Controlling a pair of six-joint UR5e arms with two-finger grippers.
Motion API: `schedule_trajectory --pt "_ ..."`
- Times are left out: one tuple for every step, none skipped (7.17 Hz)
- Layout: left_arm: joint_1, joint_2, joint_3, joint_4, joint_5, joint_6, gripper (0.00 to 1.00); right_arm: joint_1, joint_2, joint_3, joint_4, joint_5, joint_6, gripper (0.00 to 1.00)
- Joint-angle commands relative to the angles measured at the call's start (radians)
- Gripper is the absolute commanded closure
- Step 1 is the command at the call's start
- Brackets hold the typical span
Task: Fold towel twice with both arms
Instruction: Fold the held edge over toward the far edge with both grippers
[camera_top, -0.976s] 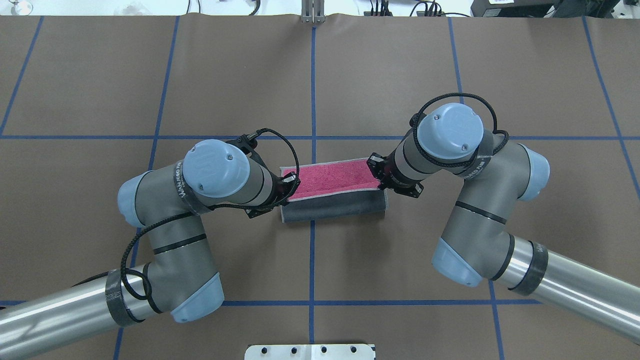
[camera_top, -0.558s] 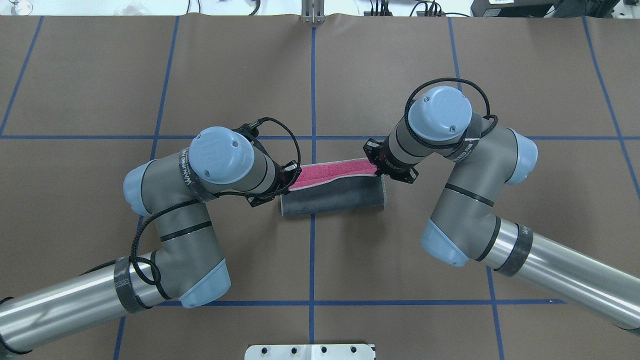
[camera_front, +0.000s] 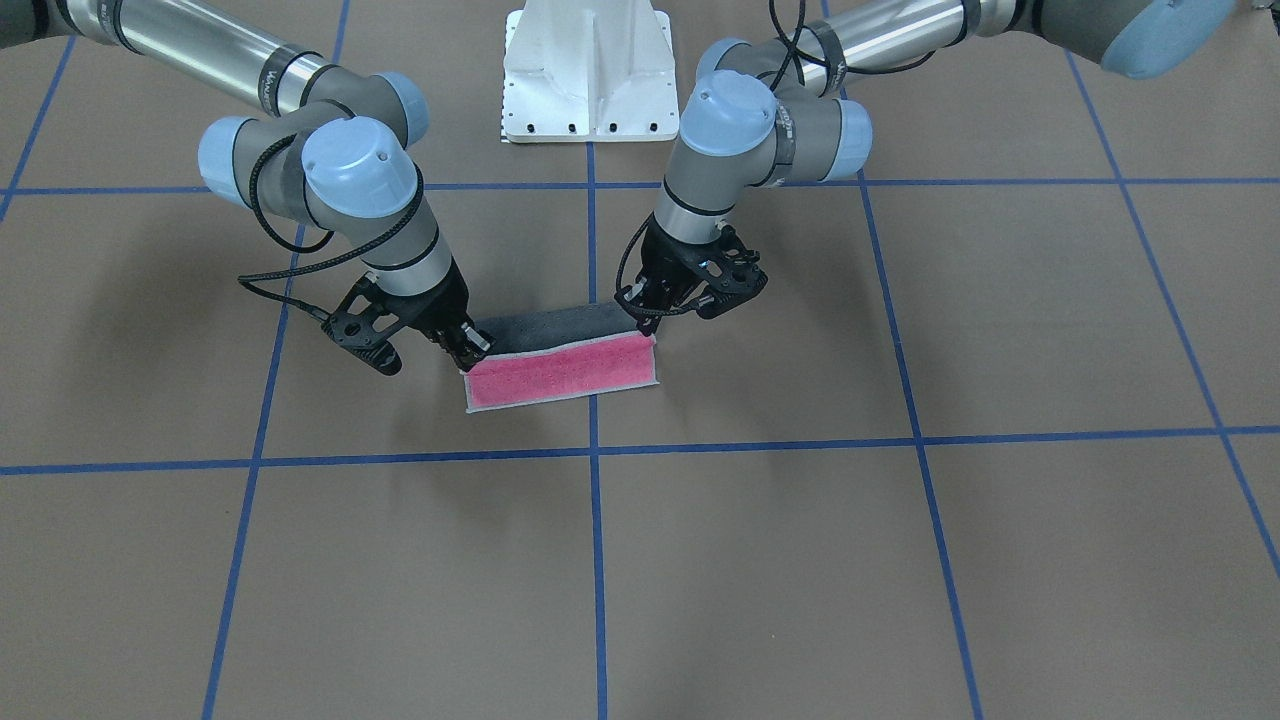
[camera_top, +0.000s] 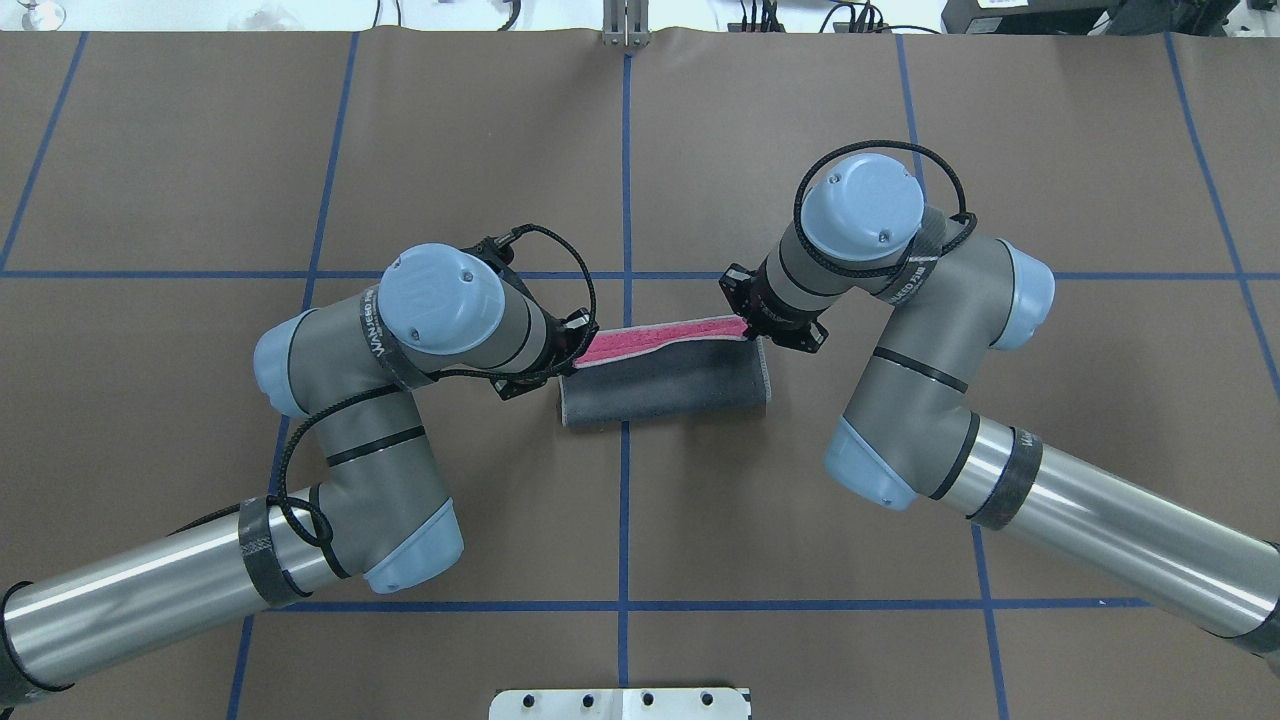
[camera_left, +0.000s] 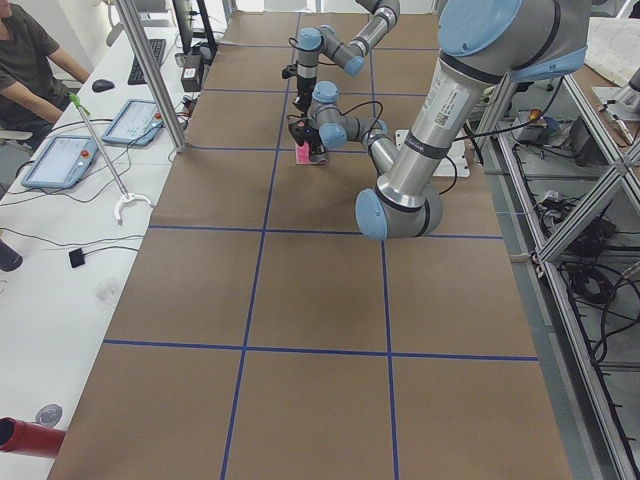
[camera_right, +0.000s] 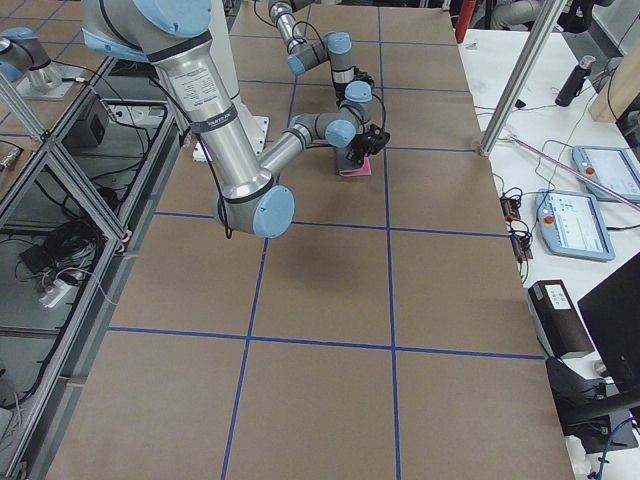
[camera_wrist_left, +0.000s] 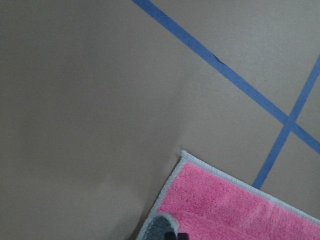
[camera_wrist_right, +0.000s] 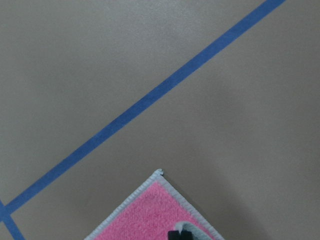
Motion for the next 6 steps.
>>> schedule_trajectory --pt "-0.01 -0.002 0.013 -0.024 0.0 0.0 1.0 -0.001 0.002 -0.005 0.0 -0.001 -0.001 0.81" --pt "-0.019 -0.002 0.014 -0.024 0.0 0.0 0.8 0.001 0.011 -0.017 0.0 -0.001 -0.001 0.63" --pt "-0.025 -0.003 0.014 -0.024 0.0 0.0 0.4 0.001 0.035 -0.047 0.0 -0.001 0.0 0.55" --pt "-0.033 -0.005 0.014 -0.029 0.0 0.0 0.13 0.004 0.042 -0.06 0.0 -0.001 -0.001 0.4" --pt "-0.042 -0.005 0.014 -0.037 0.0 -0.002 0.0 0.01 0.042 -0.058 0.002 -0.001 0.0 0.38" --pt "-0.06 -0.006 0.013 -0.049 -0.005 0.0 0.0 0.018 0.042 -0.048 0.002 0.012 0.005 0.38"
